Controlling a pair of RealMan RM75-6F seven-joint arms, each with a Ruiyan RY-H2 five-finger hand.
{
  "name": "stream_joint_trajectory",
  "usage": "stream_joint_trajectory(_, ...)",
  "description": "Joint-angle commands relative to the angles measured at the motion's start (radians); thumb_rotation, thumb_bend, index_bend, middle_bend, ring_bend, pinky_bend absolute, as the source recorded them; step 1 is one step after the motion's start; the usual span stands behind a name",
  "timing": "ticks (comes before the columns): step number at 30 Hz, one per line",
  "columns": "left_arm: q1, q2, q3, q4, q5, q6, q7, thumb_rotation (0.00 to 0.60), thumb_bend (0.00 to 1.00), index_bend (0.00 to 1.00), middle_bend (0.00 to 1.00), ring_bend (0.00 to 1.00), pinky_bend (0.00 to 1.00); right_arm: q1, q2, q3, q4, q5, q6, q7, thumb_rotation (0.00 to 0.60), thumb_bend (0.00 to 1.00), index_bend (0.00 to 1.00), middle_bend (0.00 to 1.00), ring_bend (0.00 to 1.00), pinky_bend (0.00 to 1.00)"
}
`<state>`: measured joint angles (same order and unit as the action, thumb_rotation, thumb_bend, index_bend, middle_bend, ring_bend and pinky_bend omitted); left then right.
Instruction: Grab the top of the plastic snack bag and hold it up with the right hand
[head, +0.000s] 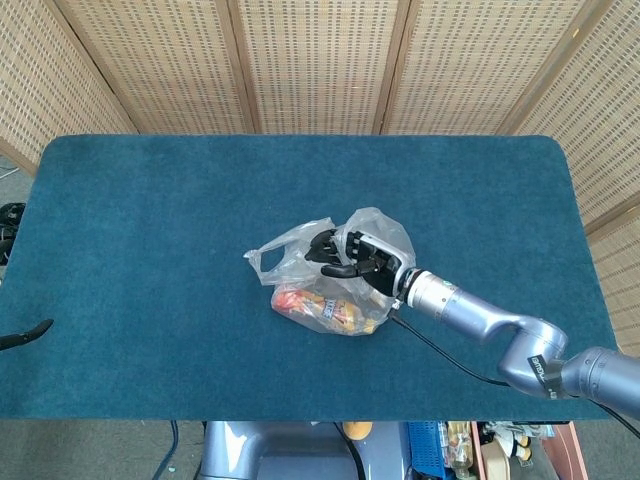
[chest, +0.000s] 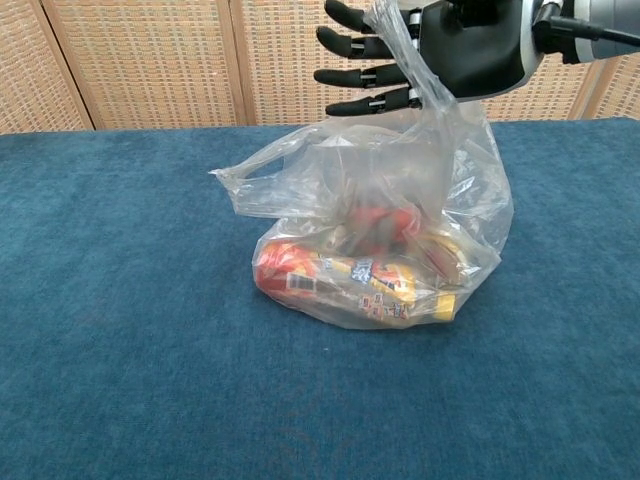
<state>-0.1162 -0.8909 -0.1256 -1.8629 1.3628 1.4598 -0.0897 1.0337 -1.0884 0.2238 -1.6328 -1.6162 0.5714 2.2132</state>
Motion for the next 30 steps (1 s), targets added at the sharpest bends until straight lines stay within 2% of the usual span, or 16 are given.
stream_joint_trajectory(1,-0.005,-0.001,-0.002,0.002,-0.008,-0.01,0.004,0.6,0.05,0.0,0.0,0.0,0.0,0.012,0.018,-0.009,0.001,-0.018,0.024,0.025,0.6,0.0,0.47,0.52,0.35,0.33)
stream_joint_trajectory(3,-0.009,-0.002,-0.003,0.001,-0.012,-0.016,0.008,0.6,0.04,0.0,0.0,0.0,0.0,0.019,0.029,-0.014,0.001,-0.028,0.037,0.044,0.6,0.0,0.5,0.55,0.37,0.36)
stream_joint_trajectory(10,-0.025,-0.014,-0.009,0.012,-0.016,-0.036,0.01,0.6,0.06,0.0,0.0,0.0,0.0,0.037,0.084,-0.042,-0.009,-0.048,0.08,0.09,0.6,0.0,0.48,0.56,0.38,0.36)
stream_joint_trajectory(16,-0.095,-0.058,-0.033,0.1,0.026,-0.103,-0.056,0.6,0.06,0.0,0.0,0.0,0.0,0.035,0.146,-0.071,-0.026,-0.045,0.101,0.088,0.6,0.0,0.47,0.55,0.38,0.36)
stream_joint_trajectory(20,-0.183,-0.146,-0.051,0.261,0.132,-0.133,-0.136,0.6,0.07,0.0,0.0,0.0,0.0,0.03,0.171,-0.089,-0.03,-0.047,0.119,0.096,0.6,0.0,0.48,0.57,0.4,0.37)
stream_joint_trajectory(22,-0.258,-0.209,-0.06,0.367,0.211,-0.158,-0.169,0.6,0.07,0.0,0.0,0.0,0.0,0.028,0.188,-0.097,-0.032,-0.053,0.13,0.106,0.6,0.0,0.48,0.57,0.4,0.38)
stream_joint_trajectory(24,-0.305,-0.271,-0.064,0.474,0.272,-0.138,-0.2,0.6,0.08,0.0,0.0,0.0,0.0,0.032,0.202,-0.106,-0.037,-0.063,0.14,0.12,0.6,0.0,0.48,0.58,0.41,0.4)
stream_joint_trajectory(30,-0.4,-0.384,-0.053,0.66,0.36,-0.122,-0.247,0.6,0.11,0.0,0.0,0.0,0.0,0.037,0.221,-0.124,-0.04,-0.087,0.177,0.15,0.6,0.0,0.49,0.6,0.45,0.49)
